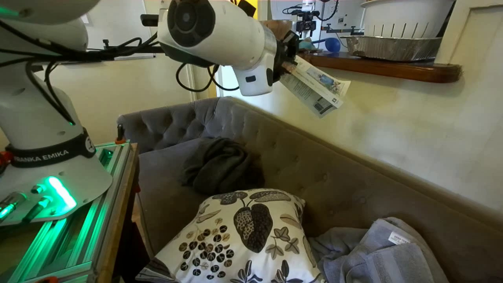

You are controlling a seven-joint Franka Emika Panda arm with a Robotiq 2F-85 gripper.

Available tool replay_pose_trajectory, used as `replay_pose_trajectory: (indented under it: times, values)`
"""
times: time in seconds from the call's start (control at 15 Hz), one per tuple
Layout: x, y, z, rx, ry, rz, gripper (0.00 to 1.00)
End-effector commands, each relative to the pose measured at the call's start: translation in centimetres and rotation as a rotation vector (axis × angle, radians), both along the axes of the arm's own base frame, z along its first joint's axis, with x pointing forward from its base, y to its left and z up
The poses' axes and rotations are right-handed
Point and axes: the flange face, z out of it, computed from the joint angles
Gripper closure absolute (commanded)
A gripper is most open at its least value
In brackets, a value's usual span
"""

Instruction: Put the book on the couch

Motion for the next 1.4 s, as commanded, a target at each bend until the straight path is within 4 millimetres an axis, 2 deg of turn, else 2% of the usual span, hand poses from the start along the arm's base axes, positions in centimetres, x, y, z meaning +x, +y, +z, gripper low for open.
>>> replay_pose_trajectory:
  times: [0.0,0.07,0.13,0.67,0.87,0.93,1.0,1.07,1.2,1.33]
  values:
    - [0.0,0.0,0.0,-0.004,-0.001,0.003,0.76]
    - [0.1,0.1,0.1,-0.007,-0.002,0.005,0.76]
    - [0.1,0.1,0.1,-0.008,-0.002,0.005,0.94]
    - [4.9,-5.9,-6.5,-0.195,-0.163,-0.197,0.94]
    - [7.7,-7.3,-7.5,-0.225,-0.282,-0.21,0.94]
    - [8.6,-7.2,-3.2,-0.227,-0.314,-0.191,0.94]
    - [9.3,-7.0,-2.6,-0.228,-0.36,-0.184,0.94]
    - [7.5,-7.1,-5.6,-0.236,-0.284,-0.195,0.76]
    - [8.7,-6.9,-3.6,-0.236,-0.33,-0.191,0.76]
    - [9.0,-6.7,-3.1,-0.238,-0.339,-0.187,0.76]
